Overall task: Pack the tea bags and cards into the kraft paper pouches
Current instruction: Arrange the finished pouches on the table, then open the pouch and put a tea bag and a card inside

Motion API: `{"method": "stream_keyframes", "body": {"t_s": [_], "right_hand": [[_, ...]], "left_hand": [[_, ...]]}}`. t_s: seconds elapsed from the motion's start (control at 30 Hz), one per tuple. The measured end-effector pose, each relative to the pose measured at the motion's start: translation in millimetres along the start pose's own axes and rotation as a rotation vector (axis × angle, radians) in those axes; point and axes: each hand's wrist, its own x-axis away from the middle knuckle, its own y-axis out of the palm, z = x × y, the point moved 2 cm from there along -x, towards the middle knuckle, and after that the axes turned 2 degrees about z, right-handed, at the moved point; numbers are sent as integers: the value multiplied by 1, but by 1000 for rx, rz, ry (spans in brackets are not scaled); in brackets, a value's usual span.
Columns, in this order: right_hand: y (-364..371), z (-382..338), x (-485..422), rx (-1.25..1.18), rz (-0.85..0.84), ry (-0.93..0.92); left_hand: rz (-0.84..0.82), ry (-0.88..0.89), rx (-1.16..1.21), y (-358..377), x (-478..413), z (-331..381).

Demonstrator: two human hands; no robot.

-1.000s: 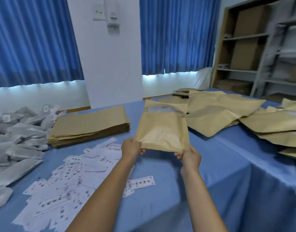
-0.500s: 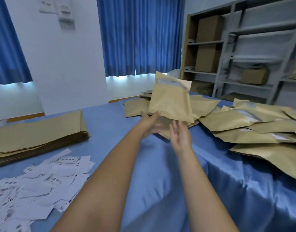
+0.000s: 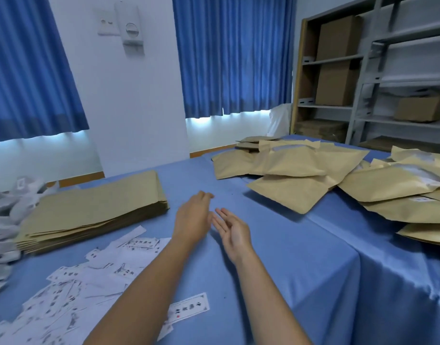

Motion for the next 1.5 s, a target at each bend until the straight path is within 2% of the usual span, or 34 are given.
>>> {"method": "stream_keyframes", "body": {"t_s": [0.07, 0.13, 0.2, 0.23, 0.33, 0.43, 0.57, 0.67, 0.73, 0.83, 0.9, 0.93, 0.97, 1.03, 1.1, 1.17, 1.2, 1.3, 1.37, 1.4, 1.47, 1.5], "right_hand": [[3, 20, 0, 51, 27, 16], [4, 37, 0, 103, 68, 41], [7, 46, 0, 152, 100, 37], [10, 49, 0, 181, 114, 30], [24, 58, -4, 302, 137, 19], [55, 80, 2, 404, 84, 49], [106, 112, 12, 490, 57, 57], [134, 129, 9, 475, 25, 70], [144, 135, -1, 502, 70, 83], [150, 136, -19, 498, 184, 73], [153, 137, -20, 500, 229, 61], [156, 140, -15, 505, 195, 77], [160, 143, -6, 543, 97, 98], [164, 157, 20, 671, -252, 189], [164, 172, 47, 741, -596, 380], [161, 183, 60, 776, -727, 471], [163, 185, 60, 738, -693, 457], [165, 177, 47, 406, -405, 319], [161, 169, 41, 208, -336, 289], [158, 168, 41, 196, -333, 283], [156, 170, 46, 326, -291, 218], [156, 172, 49, 410, -243, 154]], "left_hand": [[92, -95, -341, -14, 6, -44], [2, -317, -521, -23, 15, -92], [-139, -426, -589, -23, 27, -132], [-174, -428, -590, -23, 32, -146], [-134, -365, -620, -34, 45, -162], [-134, -336, -593, -47, 62, -171], [-66, -355, -399, -66, 79, -190], [-97, -301, -313, -73, 98, -198], [-11, -317, -161, -75, 119, -199], [210, -403, 195, -78, 153, -194], [310, -588, 528, -78, 165, -196], [334, -722, 752, -79, 166, -199], [326, -837, 989, -79, 165, -201], [277, -946, 1348, -78, 161, -206], [301, -951, 1460, -80, 162, -214], [385, -982, 1362, -84, 168, -225], [413, -996, 1283, -89, 172, -233], [376, -987, 1130, -107, 177, -254], [336, -948, 1099, -118, 178, -263], [363, -938, 1016, -122, 179, -265], [458, -862, 506, -133, 183, -268], [473, -726, 273, -136, 184, -265]]}}
